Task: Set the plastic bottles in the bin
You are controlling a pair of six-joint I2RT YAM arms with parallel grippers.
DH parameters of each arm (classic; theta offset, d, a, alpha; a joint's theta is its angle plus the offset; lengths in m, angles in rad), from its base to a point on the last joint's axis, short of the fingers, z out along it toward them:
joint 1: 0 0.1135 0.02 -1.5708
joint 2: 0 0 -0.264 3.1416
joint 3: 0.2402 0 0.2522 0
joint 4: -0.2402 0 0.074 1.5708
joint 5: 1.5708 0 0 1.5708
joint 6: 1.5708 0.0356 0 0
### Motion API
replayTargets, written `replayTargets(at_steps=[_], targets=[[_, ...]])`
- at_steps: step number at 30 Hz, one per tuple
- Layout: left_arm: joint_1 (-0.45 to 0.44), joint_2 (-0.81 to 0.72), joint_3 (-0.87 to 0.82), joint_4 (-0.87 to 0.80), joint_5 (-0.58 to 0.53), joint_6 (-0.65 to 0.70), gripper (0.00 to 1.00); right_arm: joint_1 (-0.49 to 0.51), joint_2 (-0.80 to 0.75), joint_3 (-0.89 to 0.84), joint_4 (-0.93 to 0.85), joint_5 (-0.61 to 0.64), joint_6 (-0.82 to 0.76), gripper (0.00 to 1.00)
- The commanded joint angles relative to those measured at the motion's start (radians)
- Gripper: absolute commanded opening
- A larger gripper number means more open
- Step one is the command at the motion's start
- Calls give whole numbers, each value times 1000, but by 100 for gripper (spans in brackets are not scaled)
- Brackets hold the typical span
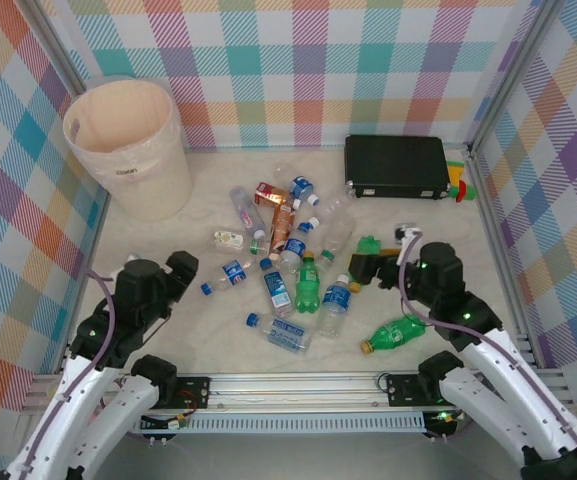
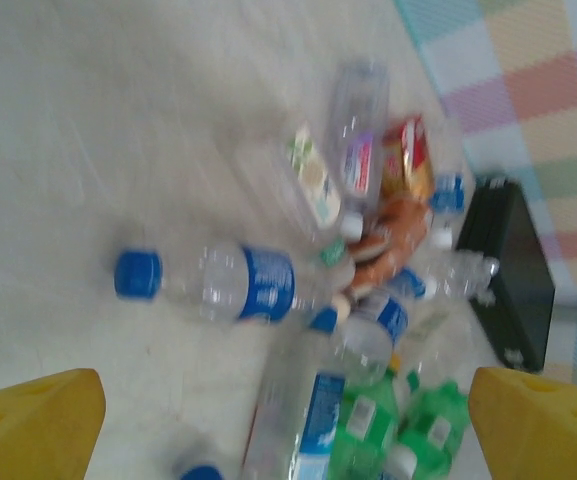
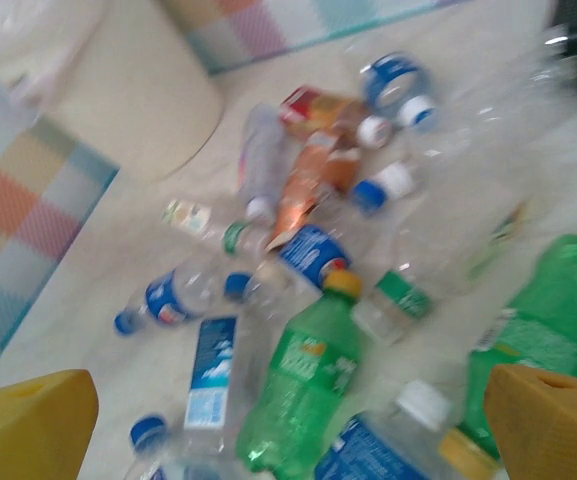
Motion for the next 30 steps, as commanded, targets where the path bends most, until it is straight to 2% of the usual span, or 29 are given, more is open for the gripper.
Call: replayTargets(at_steps=[1,6,10,13,18,22,25,30], targets=[[-159,20,-20,9,-96,-165,94,108,35,-15,31,87,-74,99],[-447,162,-39,134,-250,-273,95,238,57,-37,83,104,-114,99],[-612,300,-20,183,-373,-358,96,271,18,-81,108,110,-131,99],[-646,386,-35,237,-365,-426,96,272,-27,-115,116,121,-132,99],[-666,434,-72,265,-370,-516,92,273,-78,-139,134,126,-132,99],[-674,477,-124,281,-333,-635,84,272,-62,-147,156,112,-131,99],[-674,513,-189,371,-287,-701,74,273,-47,-152,174,93,-130,99],[-677,524,-208,366,-286,-728,70,274,-48,-152,173,77,-127,99]])
